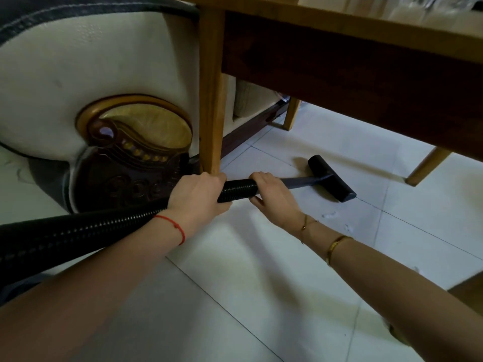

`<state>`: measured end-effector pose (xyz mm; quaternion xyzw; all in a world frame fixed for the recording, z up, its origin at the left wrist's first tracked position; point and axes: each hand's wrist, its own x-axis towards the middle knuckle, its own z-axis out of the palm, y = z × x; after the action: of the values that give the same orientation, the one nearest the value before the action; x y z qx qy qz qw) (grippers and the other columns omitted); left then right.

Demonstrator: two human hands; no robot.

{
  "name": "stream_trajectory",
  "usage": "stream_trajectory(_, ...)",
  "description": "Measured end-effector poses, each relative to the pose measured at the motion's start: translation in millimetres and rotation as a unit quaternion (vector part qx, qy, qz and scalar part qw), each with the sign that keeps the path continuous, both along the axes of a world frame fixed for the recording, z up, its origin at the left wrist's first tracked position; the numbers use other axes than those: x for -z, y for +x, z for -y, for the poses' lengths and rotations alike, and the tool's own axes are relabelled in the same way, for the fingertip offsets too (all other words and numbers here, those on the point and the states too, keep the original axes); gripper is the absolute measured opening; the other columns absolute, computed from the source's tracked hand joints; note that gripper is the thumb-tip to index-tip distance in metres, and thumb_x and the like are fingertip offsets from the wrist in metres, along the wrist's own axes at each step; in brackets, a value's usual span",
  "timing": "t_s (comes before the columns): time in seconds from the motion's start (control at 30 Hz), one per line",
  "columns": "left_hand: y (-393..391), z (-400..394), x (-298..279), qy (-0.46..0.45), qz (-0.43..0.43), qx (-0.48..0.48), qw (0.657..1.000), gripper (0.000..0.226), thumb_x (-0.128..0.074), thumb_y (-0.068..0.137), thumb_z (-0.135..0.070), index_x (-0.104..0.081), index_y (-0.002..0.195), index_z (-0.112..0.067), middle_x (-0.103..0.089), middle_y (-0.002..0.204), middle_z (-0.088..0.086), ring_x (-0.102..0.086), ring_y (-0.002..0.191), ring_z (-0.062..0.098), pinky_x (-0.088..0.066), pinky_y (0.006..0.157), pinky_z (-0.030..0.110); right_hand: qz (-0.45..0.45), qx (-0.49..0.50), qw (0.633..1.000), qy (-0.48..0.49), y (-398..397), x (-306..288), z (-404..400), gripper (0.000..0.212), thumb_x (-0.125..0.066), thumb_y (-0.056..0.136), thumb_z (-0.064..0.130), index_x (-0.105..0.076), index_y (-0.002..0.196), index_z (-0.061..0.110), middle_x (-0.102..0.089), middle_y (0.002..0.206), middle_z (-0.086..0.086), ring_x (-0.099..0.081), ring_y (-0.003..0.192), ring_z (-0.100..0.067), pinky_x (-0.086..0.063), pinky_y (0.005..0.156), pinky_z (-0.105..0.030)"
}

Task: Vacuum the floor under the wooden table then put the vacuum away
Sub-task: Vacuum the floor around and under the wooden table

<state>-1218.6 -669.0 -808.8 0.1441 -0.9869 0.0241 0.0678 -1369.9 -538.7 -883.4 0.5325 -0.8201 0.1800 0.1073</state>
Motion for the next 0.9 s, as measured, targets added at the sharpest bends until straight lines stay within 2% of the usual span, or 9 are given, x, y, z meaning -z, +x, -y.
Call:
stream_trajectory(0.2, -59, -32, 14, -0.003, -0.012, 0.047, 0.999, 0.033, -0.054, 0.09, -0.044, -0.051, 0.107, -0.017, -0.064, 0.094, 0.005, -0.065, 0.081, 0.023, -0.041, 0.056, 0.028, 0.027, 0.082, 0.996, 0.008, -40, 7, -47, 0.021, -0.063, 0.087, 0.02, -0.053, 0.103, 0.011, -0.06, 0.097, -0.007, -0.055, 0.089, -0.025, -0.039, 0.068, -0.029)
stream_trajectory(0.33, -103, -63, 25, 0.011, -0.003, 0.076, 0.997, 0.034, -0.055, 0.089, -0.041, -0.052, 0.111, -0.016, -0.065, 0.096, 0.007, -0.065, 0.083, 0.026, -0.041, 0.061, 0.03, 0.036, 0.128, 0.991, 0.02, -69, 9, -89, 0.025, -0.062, 0.089, 0.027, -0.053, 0.104, 0.01, -0.061, 0.099, -0.006, -0.056, 0.092, -0.024, -0.047, 0.07, -0.036)
stream_trajectory(0.47, -139, -98, 33, 0.026, 0.005, 0.098, 0.995, 0.034, -0.056, 0.088, -0.037, -0.053, 0.113, -0.014, -0.064, 0.1, 0.008, -0.064, 0.085, 0.028, -0.039, 0.064, 0.029, 0.035, 0.165, 0.985, 0.033, -94, 13, -129, 0.028, -0.062, 0.088, 0.031, -0.054, 0.106, 0.01, -0.062, 0.101, -0.005, -0.057, 0.094, -0.023, -0.043, 0.071, -0.028)
stream_trajectory(0.57, -159, -121, 39, 0.032, 0.006, 0.109, 0.994, 0.035, -0.055, 0.088, -0.037, -0.053, 0.114, -0.013, -0.063, 0.103, 0.009, -0.063, 0.09, 0.03, -0.036, 0.065, 0.03, 0.039, 0.189, 0.98, 0.045, -106, 15, -153, 0.029, -0.062, 0.088, 0.031, -0.053, 0.107, 0.011, -0.061, 0.102, -0.004, -0.057, 0.096, -0.024, -0.045, 0.07, -0.031)
stream_trajectory(0.73, -170, -139, 43, 0.017, 0.008, 0.106, 0.994, 0.034, -0.054, 0.089, -0.038, -0.053, 0.112, -0.013, -0.063, 0.102, 0.008, -0.063, 0.089, 0.028, -0.035, 0.065, 0.03, 0.039, 0.201, 0.977, 0.052, -115, 15, -170, 0.031, -0.063, 0.089, 0.033, -0.053, 0.108, 0.012, -0.061, 0.101, -0.004, -0.057, 0.097, -0.025, -0.045, 0.068, -0.032)
stream_trajectory(0.9, -151, -124, 35, 0.024, 0.013, 0.094, 0.995, 0.032, -0.054, 0.089, -0.037, -0.053, 0.11, -0.014, -0.064, 0.099, 0.008, -0.063, 0.086, 0.029, -0.037, 0.064, 0.03, 0.056, 0.18, 0.981, 0.039, -102, 12, -153, 0.028, -0.062, 0.089, 0.033, -0.053, 0.107, 0.013, -0.061, 0.102, -0.002, -0.056, 0.097, -0.023, -0.045, 0.069, -0.032)
